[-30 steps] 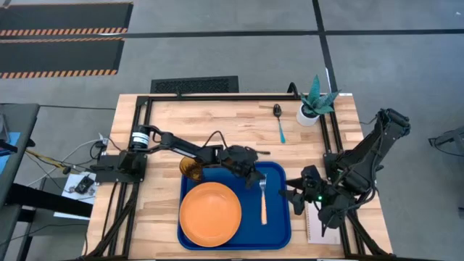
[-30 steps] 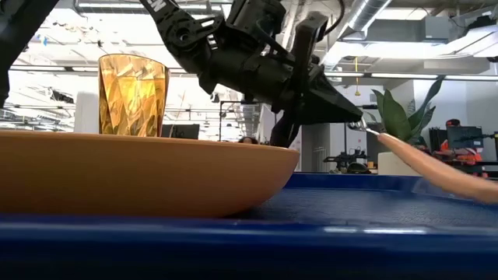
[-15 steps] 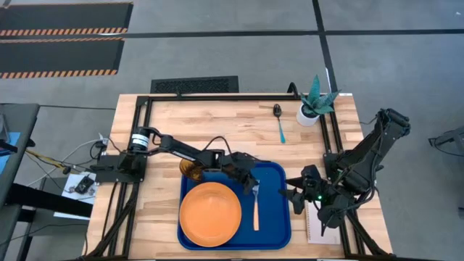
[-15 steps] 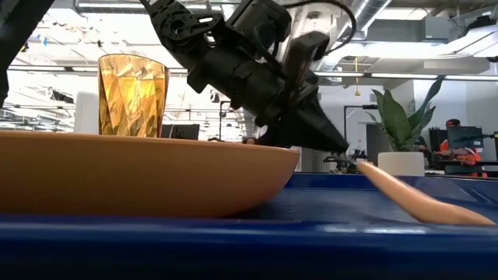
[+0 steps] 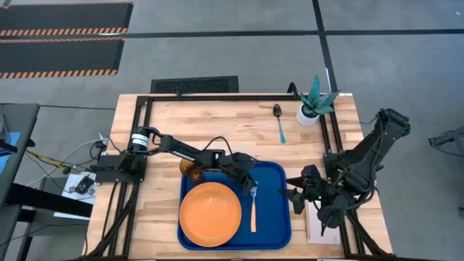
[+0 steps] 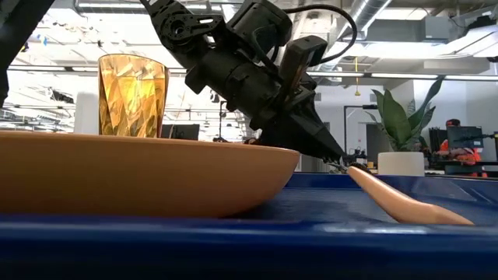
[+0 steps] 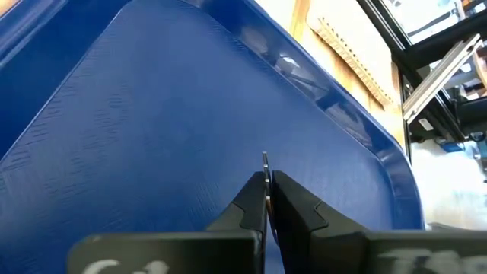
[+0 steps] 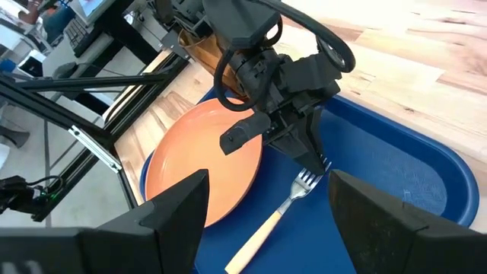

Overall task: Pick and place plate/cup/fork/spoon on tray
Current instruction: Put the brown fork on the blue serving tray to the right of the orange plate, then put the blue spoon on the blue serving tray to the right of the brown fork

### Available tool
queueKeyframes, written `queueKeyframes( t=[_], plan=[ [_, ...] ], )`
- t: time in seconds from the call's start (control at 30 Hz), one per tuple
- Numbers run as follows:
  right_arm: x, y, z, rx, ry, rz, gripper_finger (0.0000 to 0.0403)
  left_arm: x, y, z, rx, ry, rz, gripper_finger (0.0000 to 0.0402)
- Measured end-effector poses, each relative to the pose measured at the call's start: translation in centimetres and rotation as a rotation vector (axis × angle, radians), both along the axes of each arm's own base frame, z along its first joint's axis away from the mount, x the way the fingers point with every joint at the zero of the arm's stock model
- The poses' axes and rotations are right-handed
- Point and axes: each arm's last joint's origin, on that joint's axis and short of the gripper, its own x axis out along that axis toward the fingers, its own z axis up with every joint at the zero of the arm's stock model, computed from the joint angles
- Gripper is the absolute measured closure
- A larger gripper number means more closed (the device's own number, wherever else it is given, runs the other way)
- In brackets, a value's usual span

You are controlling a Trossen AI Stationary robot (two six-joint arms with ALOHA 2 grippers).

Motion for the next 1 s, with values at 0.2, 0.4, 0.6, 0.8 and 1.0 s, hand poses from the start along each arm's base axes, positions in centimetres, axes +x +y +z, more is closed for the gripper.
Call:
queueKeyframes(
  t=[0.2,0.4,0.6,0.8,1.0],
  plan=[
    [0.0,0.0,0.0,0.000,0.000,0.000,0.0113,0.0,0.0,0.0,-0.007,0.004,0.005,0.0401],
    [0.0,0.0,0.0,0.000,0.000,0.000,0.0113,-0.1,0.0,-0.1,-0.005,0.014,0.016,0.0372],
    [0.0,0.0,0.0,0.000,0.000,0.000,0.0113,-0.1,0.1,-0.1,-0.005,0.012,0.017,0.0318],
    [0.0,0.0,0.0,0.001,0.000,0.000,0.0113,0.0,0.4,-0.1,-0.009,0.012,0.019,0.0268],
    [0.0,0.0,0.0,0.004,-0.001,-0.003,0.0113,0.1,1.7,0.0,-0.041,0.012,0.042,0.0230]
  ],
)
